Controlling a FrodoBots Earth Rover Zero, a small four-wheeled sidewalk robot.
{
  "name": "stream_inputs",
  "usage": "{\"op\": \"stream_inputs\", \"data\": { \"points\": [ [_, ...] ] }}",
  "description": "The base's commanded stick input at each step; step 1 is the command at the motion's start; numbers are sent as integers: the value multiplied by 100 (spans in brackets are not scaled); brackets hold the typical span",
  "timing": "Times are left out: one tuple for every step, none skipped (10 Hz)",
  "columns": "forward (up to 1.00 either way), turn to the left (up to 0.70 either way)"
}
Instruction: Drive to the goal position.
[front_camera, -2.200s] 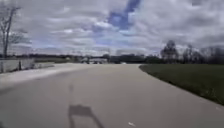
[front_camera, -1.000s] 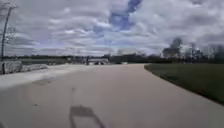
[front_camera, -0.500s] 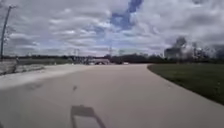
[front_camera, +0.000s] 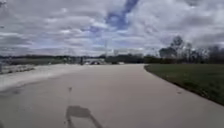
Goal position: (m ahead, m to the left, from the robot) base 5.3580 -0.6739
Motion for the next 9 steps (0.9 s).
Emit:
{"op": "stream_inputs", "data": {
  "points": [
    [100,-8],
    [100,-3],
    [100,-2],
    [100,0],
    [100,0],
    [100,0],
    [100,0],
    [100,0],
    [100,0]
  ]
}}
